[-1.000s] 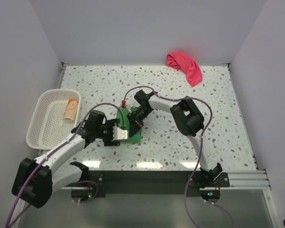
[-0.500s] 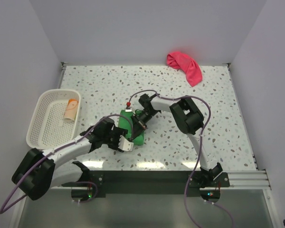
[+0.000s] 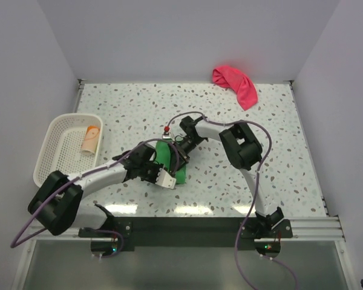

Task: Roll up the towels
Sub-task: Roll the towel

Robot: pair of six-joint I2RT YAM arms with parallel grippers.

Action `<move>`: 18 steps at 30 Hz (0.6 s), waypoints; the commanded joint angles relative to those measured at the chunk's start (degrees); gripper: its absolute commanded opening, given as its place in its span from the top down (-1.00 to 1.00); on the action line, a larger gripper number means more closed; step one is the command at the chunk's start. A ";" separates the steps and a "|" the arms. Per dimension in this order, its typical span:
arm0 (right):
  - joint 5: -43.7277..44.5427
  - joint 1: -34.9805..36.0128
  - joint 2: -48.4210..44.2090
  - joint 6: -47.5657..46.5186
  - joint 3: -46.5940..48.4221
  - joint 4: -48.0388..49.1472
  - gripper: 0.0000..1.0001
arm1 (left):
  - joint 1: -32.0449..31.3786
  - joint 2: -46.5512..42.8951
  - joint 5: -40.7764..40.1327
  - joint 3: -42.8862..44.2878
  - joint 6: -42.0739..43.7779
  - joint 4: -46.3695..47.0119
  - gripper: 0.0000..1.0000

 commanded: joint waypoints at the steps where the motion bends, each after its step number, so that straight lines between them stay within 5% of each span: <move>1: 16.36 -2.98 0.87 -2.53 2.24 3.51 -0.09 | -1.30 6.28 4.21 4.72 -0.83 -9.55 0.97; 11: 33.75 -6.77 -1.25 1.86 5.24 6.49 -0.06 | -1.48 14.11 -0.18 12.01 -3.64 -12.47 1.00; 18: 34.73 -6.24 5.07 2.91 10.60 5.26 0.12 | -1.65 18.93 -1.50 18.08 -4.79 -14.92 1.00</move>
